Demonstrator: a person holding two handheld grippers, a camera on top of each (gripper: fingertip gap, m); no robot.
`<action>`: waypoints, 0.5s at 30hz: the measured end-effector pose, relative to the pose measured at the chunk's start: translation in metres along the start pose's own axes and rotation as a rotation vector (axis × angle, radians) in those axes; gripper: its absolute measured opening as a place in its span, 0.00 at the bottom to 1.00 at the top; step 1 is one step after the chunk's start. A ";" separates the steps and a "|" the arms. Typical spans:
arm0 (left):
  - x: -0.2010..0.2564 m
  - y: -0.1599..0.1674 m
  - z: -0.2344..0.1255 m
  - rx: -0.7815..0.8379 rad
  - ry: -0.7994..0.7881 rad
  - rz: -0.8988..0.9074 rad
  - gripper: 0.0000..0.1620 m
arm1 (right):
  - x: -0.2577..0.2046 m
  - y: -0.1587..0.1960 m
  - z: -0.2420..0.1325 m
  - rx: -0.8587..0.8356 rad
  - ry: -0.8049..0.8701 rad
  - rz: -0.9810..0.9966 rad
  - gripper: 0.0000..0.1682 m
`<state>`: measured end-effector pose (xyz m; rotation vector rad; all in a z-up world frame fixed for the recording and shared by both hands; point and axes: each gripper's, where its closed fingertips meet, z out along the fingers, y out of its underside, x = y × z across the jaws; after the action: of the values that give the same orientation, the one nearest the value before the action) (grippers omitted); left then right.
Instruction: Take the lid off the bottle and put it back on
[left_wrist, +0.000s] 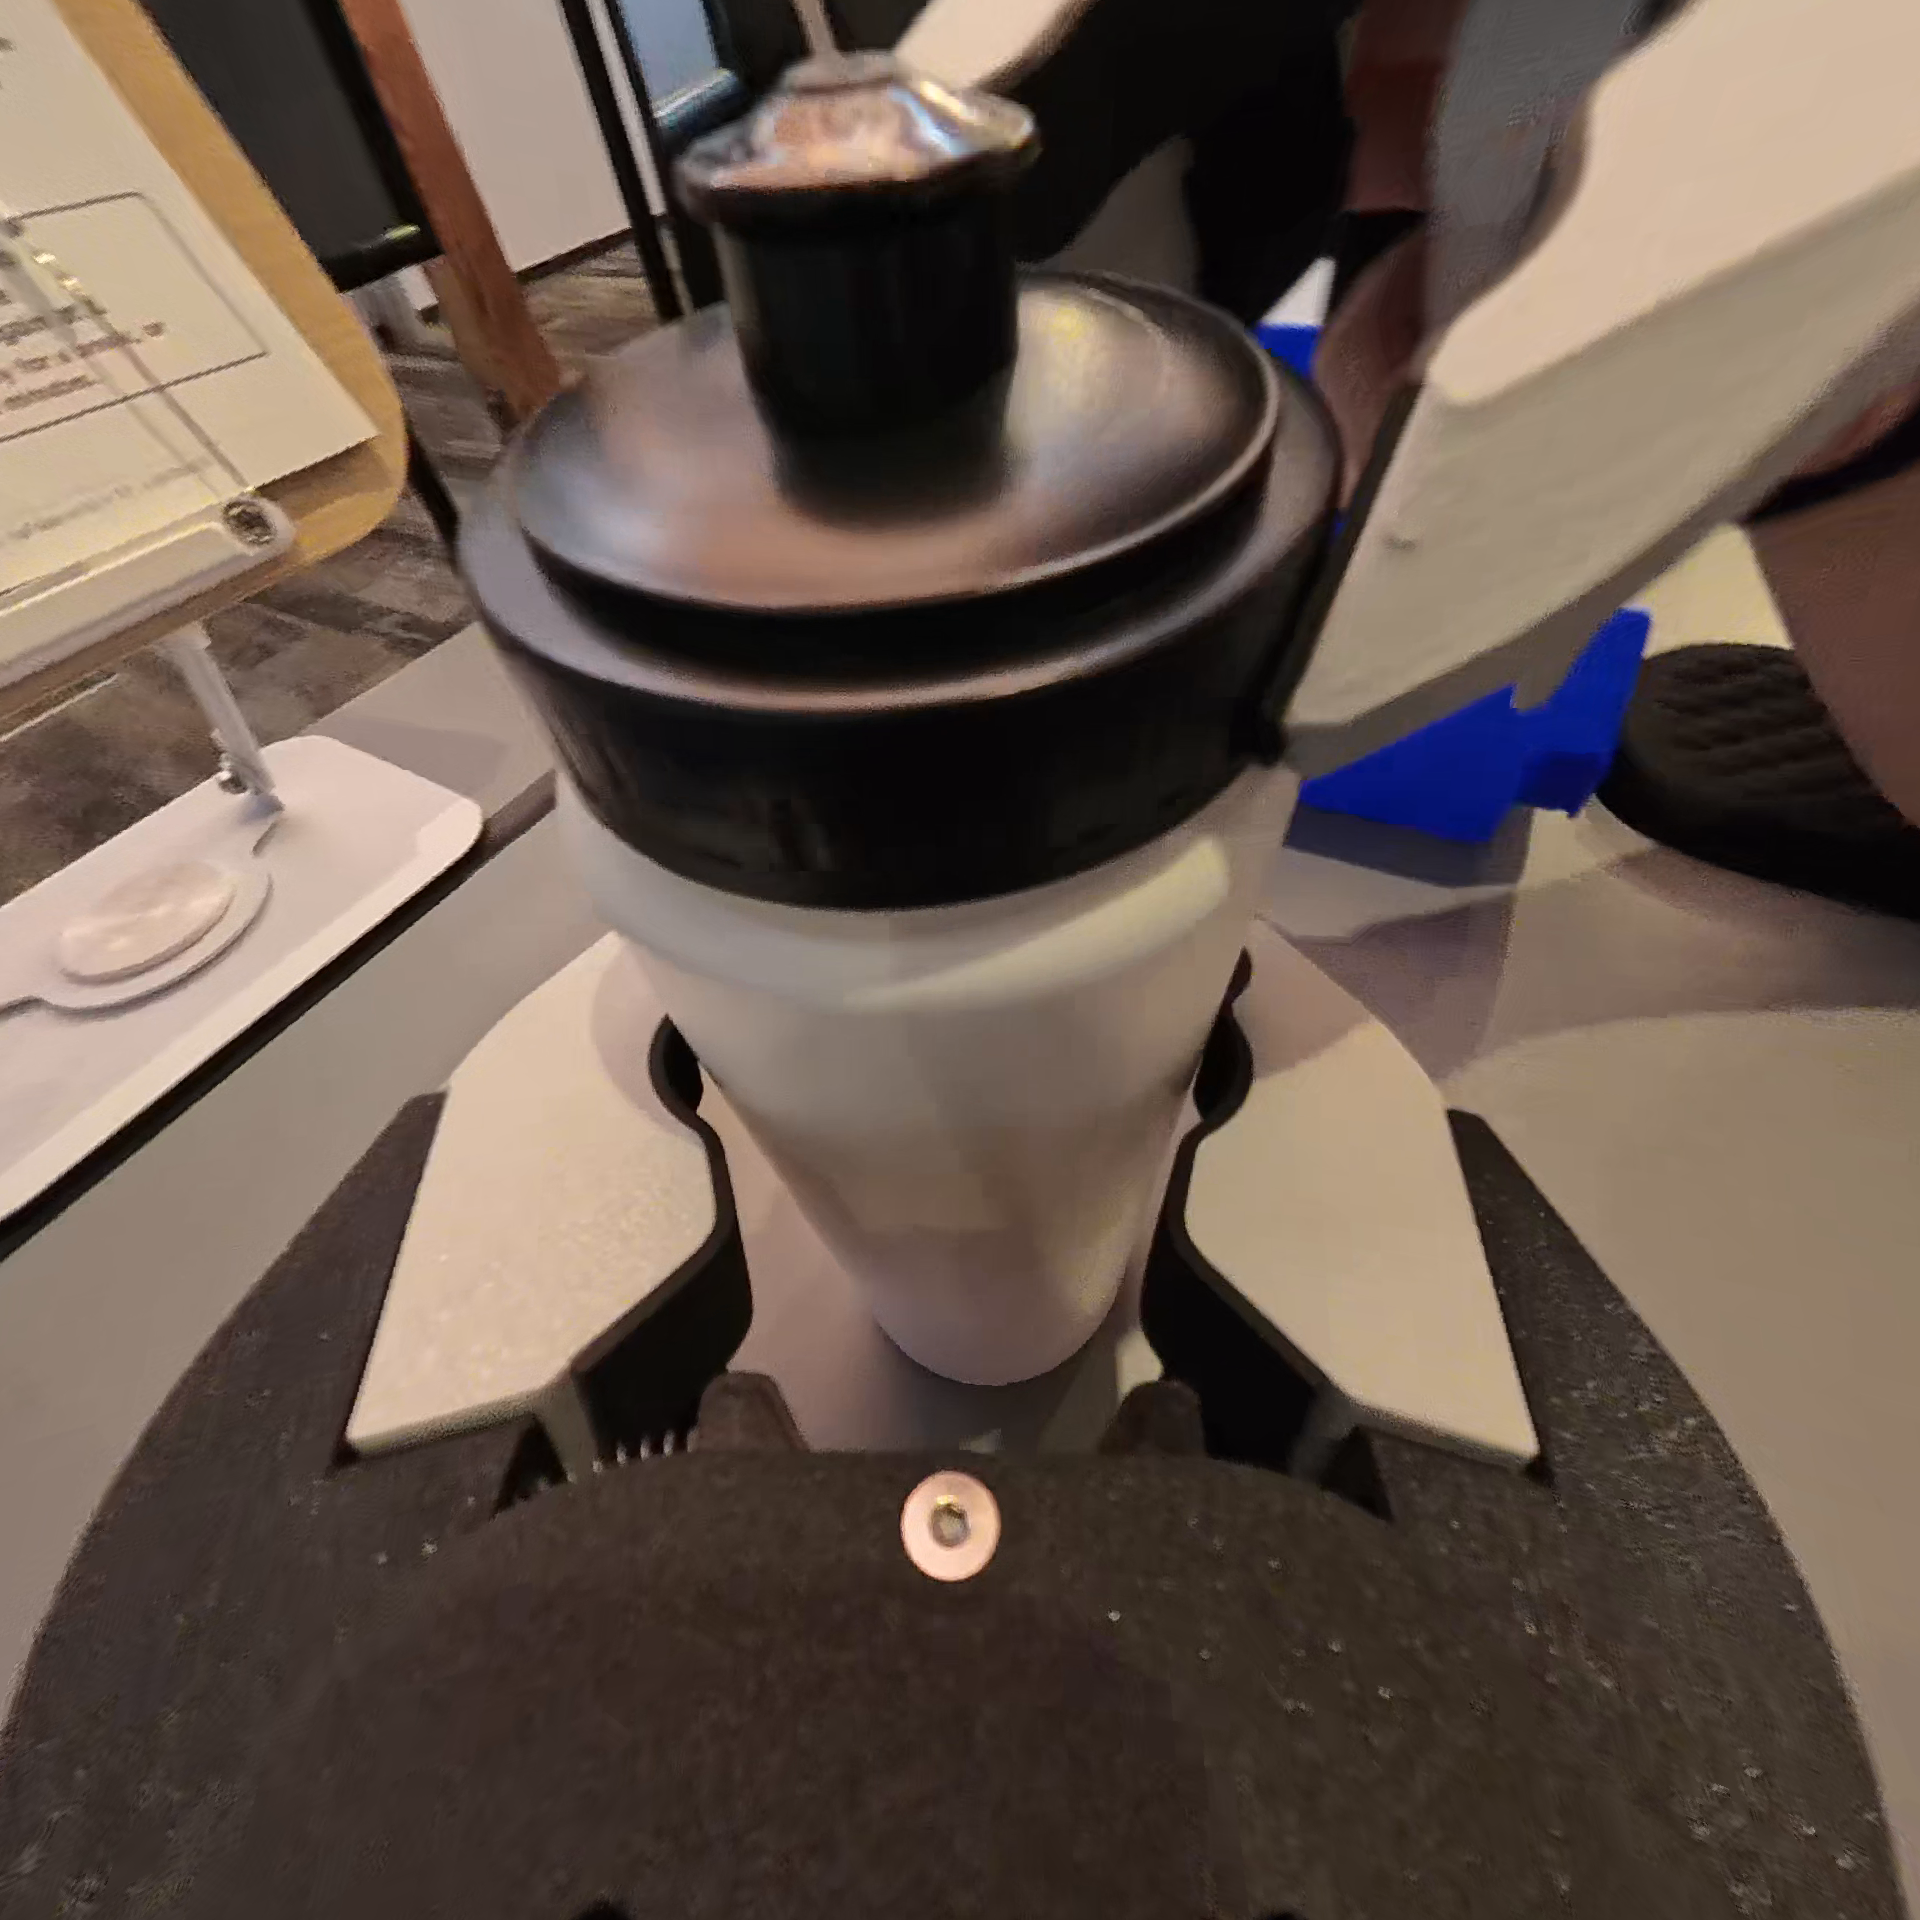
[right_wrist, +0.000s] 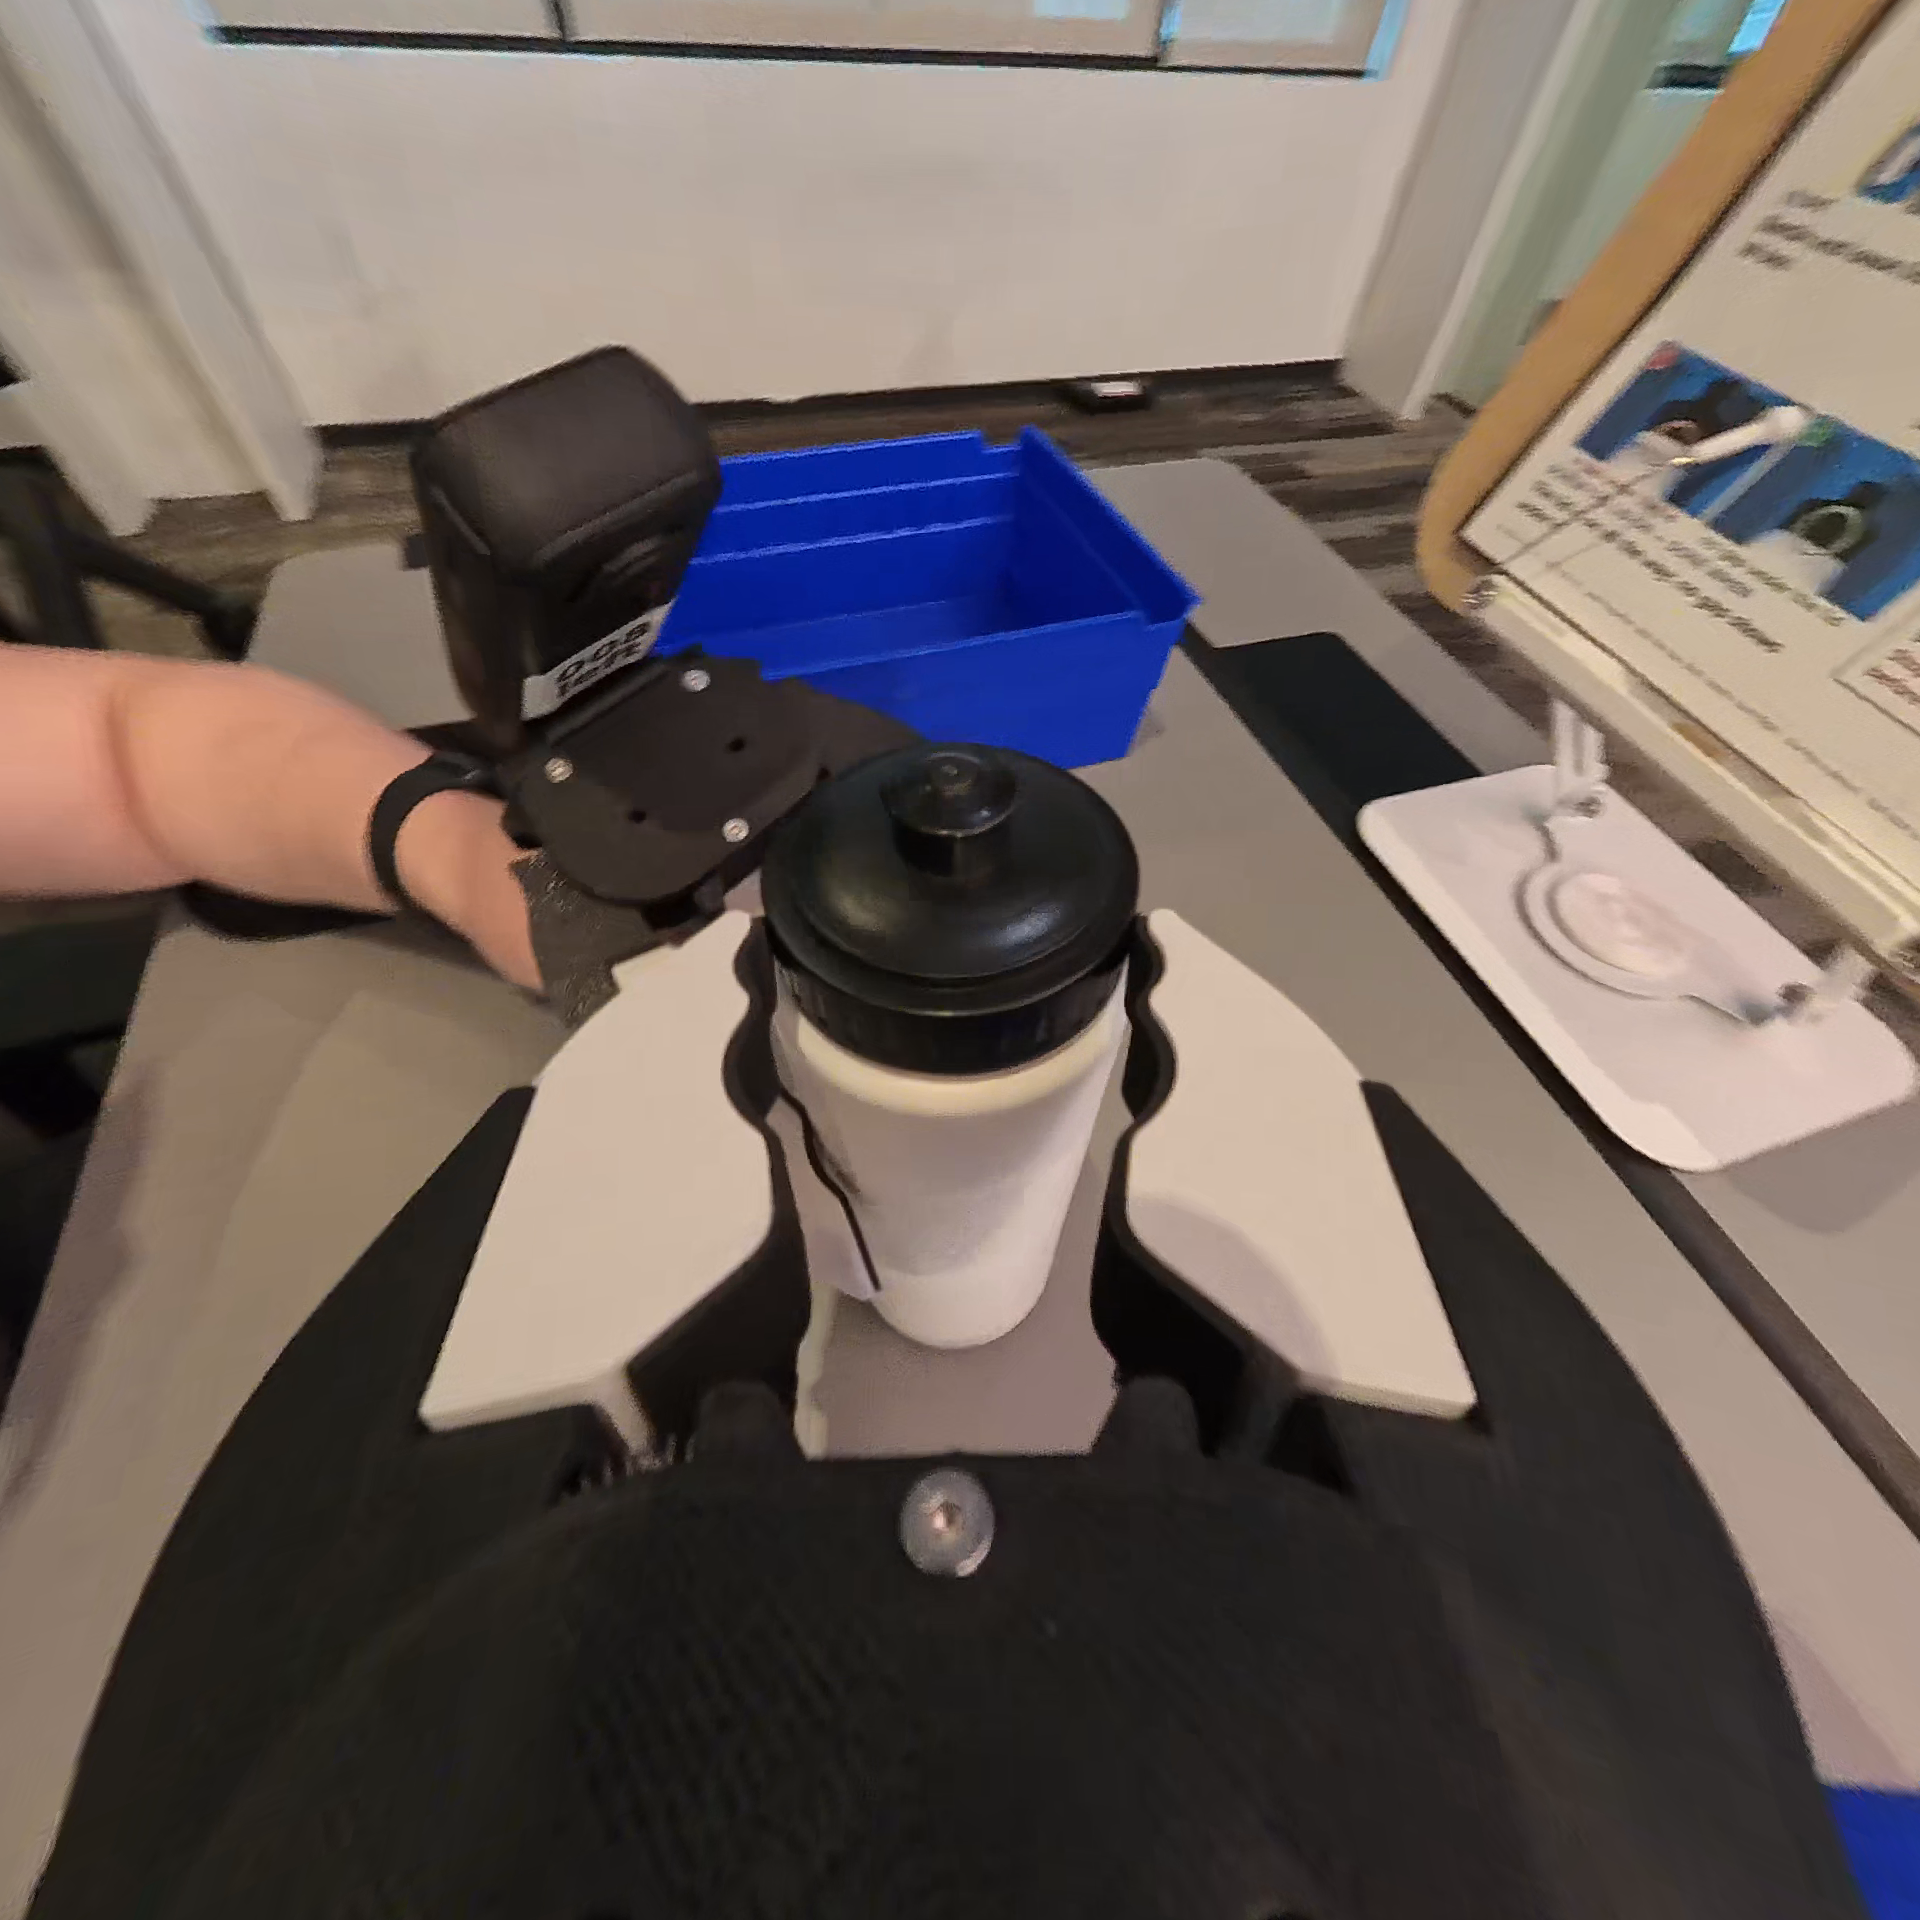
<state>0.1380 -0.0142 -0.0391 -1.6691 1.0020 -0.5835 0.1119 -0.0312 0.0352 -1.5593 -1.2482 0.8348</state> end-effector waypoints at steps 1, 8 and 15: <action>0.004 0.000 0.001 -0.005 0.029 0.014 0.59 | -0.002 0.001 -0.003 0.008 -0.056 -0.013 0.40; 0.033 -0.001 -0.001 -0.006 0.236 0.049 0.59 | -0.013 0.001 -0.018 0.150 -0.366 0.067 0.40; -0.004 0.002 -0.001 -0.014 -0.009 -0.034 0.59 | 0.015 -0.015 0.003 0.167 0.138 0.075 0.50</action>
<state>0.1345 -0.0117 -0.0402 -1.7022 0.9754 -0.5925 0.1075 -0.0157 0.0489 -1.5095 -1.0005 0.8420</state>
